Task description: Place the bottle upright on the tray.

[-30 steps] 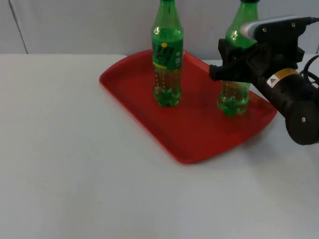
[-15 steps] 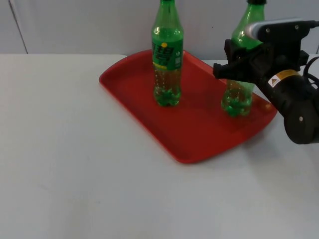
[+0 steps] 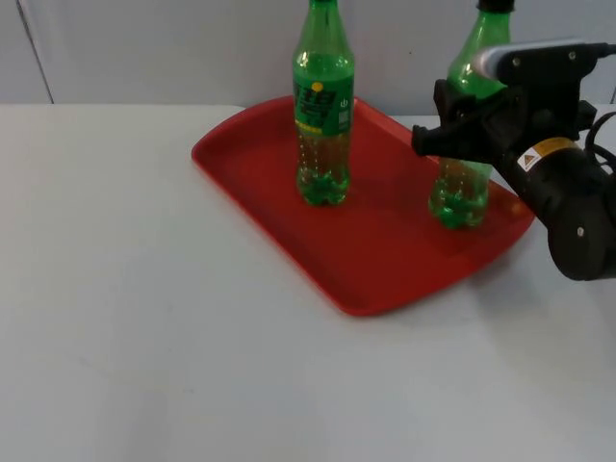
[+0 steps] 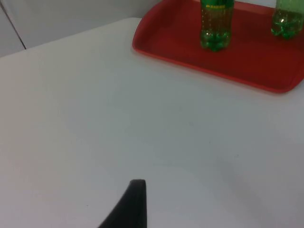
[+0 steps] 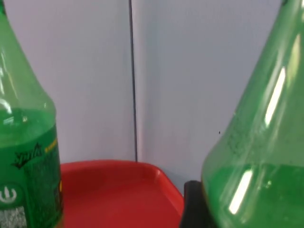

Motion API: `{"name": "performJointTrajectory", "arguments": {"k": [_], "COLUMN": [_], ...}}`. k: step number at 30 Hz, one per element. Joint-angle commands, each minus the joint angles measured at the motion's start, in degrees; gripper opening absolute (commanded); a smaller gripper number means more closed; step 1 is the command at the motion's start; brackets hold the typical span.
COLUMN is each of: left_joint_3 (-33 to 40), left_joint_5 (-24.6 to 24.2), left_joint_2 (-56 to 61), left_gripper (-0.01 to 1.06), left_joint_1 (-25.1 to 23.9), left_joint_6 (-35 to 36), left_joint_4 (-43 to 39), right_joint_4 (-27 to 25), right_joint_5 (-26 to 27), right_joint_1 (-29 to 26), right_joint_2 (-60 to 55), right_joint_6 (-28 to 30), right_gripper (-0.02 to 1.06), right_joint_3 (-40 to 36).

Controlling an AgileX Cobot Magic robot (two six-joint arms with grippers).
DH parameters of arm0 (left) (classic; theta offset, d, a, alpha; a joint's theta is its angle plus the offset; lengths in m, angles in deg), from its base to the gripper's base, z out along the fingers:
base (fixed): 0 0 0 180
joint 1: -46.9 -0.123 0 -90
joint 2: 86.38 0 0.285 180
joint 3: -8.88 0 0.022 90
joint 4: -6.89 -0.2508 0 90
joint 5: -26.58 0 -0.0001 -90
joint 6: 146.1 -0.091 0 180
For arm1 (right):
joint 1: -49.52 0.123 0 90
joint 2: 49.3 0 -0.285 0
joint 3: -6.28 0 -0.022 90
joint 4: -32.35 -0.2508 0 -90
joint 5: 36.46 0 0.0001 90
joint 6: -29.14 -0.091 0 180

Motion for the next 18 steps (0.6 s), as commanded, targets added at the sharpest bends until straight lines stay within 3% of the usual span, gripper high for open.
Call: {"name": "performJointTrajectory", "arguments": {"k": [1, 9, 18], "left_joint_3": [0.2, 0.2, 0.2], "left_joint_5": [0.4, 0.4, 0.4], "left_joint_2": [0.2, 0.2, 0.2], "left_gripper": [1.05, 1.05, 1.05], "left_joint_1": [0.4, 0.4, 0.4], "left_joint_6": [0.0, 0.0, 0.0], "left_joint_4": [-0.3, -0.3, -0.3], "right_joint_4": [0.0, 0.0, 0.0], "right_joint_5": [-0.2, -1.6, -1.7], "right_joint_1": [0.0, 0.0, 0.0], "right_joint_2": [0.3, 0.3, 0.3], "right_joint_6": [1.7, 3.0, 3.0], "right_gripper": [0.14, 0.46, 0.51], "right_joint_3": [0.4, 0.4, 0.4]}}
